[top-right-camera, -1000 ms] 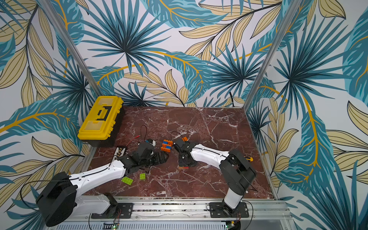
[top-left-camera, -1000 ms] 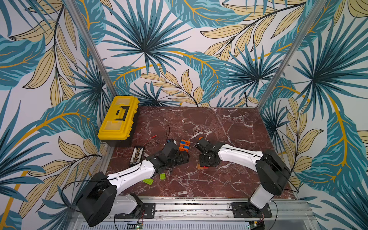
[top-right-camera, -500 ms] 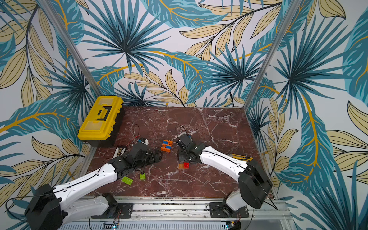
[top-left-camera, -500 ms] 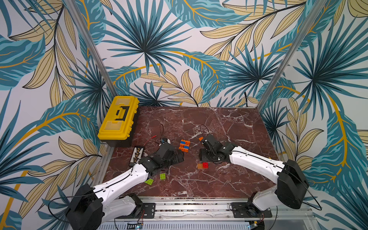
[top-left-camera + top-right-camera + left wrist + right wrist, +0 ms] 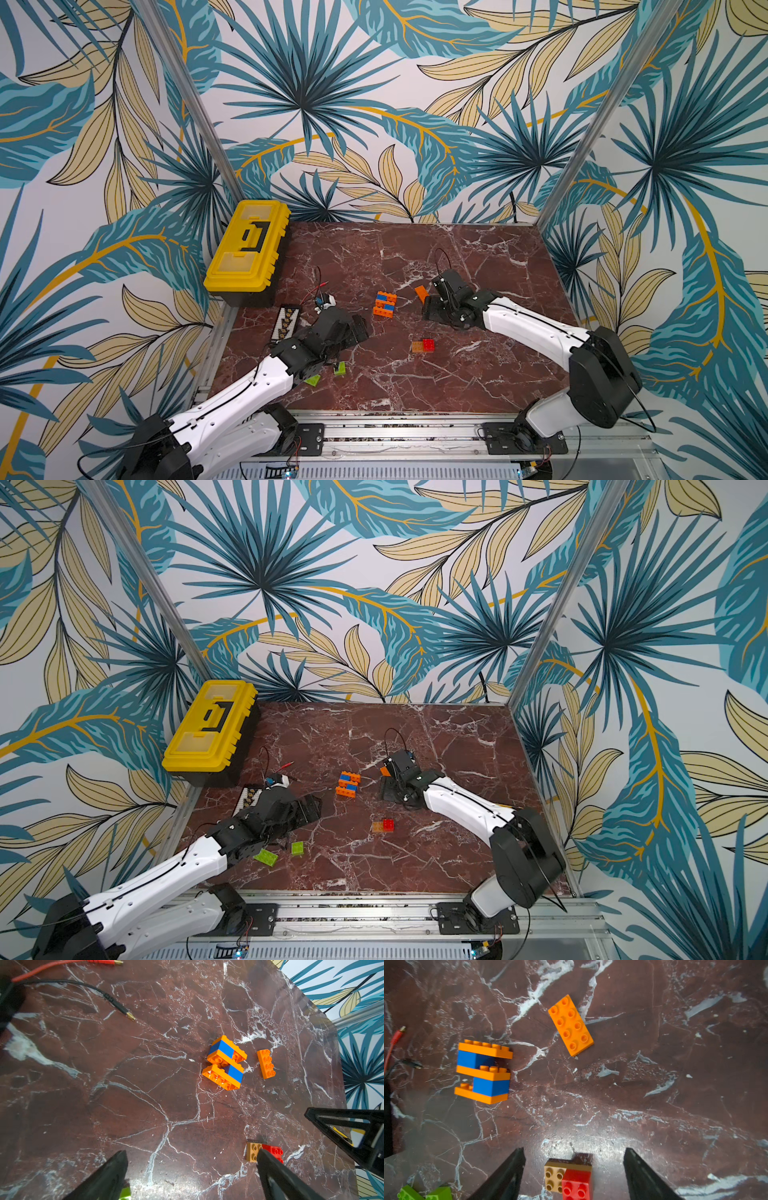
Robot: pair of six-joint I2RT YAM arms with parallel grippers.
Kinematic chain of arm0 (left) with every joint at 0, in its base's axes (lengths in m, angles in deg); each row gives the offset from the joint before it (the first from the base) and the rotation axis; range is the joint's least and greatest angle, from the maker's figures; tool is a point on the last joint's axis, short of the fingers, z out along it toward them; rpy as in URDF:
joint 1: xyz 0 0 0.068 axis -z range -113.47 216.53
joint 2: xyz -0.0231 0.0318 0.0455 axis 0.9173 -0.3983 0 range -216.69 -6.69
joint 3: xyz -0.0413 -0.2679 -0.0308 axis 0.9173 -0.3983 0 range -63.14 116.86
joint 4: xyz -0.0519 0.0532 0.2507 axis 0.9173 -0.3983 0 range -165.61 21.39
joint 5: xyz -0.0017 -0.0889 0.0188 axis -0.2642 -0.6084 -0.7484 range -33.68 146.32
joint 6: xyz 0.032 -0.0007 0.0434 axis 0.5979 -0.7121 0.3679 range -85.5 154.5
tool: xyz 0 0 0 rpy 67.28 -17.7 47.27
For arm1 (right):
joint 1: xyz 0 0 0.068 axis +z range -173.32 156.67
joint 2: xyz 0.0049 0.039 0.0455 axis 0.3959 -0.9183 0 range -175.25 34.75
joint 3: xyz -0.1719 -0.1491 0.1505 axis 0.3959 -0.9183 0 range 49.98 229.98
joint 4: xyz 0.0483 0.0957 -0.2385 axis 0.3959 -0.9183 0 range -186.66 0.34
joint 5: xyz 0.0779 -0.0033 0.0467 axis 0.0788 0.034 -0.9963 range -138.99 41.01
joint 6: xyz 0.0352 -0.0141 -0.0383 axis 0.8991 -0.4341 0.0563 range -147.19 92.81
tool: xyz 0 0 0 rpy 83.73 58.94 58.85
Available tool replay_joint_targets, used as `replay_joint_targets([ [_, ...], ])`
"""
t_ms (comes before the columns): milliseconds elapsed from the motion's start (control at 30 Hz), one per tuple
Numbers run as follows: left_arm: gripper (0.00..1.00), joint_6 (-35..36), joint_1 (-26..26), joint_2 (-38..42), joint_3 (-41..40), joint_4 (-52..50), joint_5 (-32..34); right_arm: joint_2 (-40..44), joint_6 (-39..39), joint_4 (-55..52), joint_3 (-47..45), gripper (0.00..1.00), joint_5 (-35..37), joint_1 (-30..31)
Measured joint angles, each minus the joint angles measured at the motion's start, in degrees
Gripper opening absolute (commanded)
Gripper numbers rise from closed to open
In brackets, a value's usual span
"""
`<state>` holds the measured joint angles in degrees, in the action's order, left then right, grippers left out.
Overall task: Assemble the number 5 with lego
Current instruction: Assemble the lego brick with the lego brick, then pick up the lego brick from the center of the board.
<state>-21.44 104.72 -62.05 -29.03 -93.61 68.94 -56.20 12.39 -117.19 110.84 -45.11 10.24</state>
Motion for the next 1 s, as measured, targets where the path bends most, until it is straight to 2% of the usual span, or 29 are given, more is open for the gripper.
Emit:
replay_joint_targets([
  [167, 1.0, -5.9, -1.1, 3.8, 0.0, -8.2, 5.1, -4.0, -0.2, 1.0, 2.5, 0.74, -5.9, 1.1],
  [333, 1.0, -15.7, -2.0, 7.6, 0.0, -22.1, 10.6, -4.0, -0.6, 1.2, 3.6, 0.77, -8.3, 4.6],
  [467, 0.99, -22.6, -2.2, 8.2, -0.1, -30.4, 11.1, -4.0, -1.7, 1.8, 4.9, 0.79, -9.1, 9.0],
  [600, 0.98, -27.3, -2.3, 8.1, -2.2, -33.6, 9.9, -4.0, -3.0, 2.4, 6.1, 0.81, -9.5, 13.2],
  [833, 0.8, -33.0, -2.5, 7.7, -5.0, -36.1, 7.5, -4.0, -6.1, 4.1, 6.6, 0.82, -8.5, 17.9],
  [900, 0.72, -33.4, -3.2, 7.1, -5.6, -35.4, 6.7, -3.8, -6.6, 4.9, 6.5, 0.82, -7.7, 18.0],
  [1000, 0.66, -32.9, -4.3, 4.8, -5.7, -33.5, 5.7, -2.8, -7.1, 5.6, 6.1, 0.83, -6.4, 17.9],
])
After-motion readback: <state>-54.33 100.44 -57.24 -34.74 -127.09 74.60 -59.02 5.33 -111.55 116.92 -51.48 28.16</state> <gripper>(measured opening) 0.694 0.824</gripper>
